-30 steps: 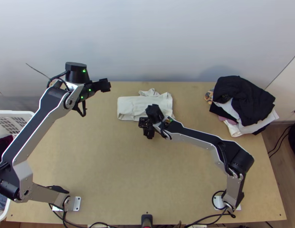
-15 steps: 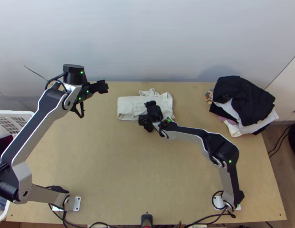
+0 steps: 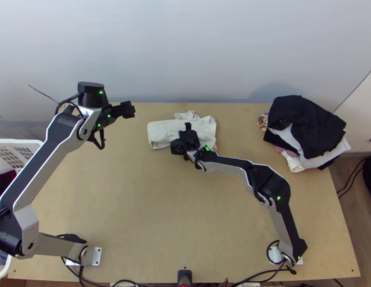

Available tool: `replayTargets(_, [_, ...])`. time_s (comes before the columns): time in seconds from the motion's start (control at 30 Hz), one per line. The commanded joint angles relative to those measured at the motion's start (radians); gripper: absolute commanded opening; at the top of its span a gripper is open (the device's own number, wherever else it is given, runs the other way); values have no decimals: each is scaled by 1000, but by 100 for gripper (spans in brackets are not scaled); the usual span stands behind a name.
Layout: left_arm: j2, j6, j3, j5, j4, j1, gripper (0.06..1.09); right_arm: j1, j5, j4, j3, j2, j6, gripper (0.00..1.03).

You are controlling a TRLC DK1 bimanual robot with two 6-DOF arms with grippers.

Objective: Fold the t-shirt

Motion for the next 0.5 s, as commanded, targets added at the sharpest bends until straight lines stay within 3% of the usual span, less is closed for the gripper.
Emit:
replayTargets(0.0, [-15,2,-5,-1,0,4,104,0,103,5,154,-47,66,3])
replayTargets(0.47, [-94,-4,-40,-4,-39,18,104,-6,250,-130,163,-404,109,3])
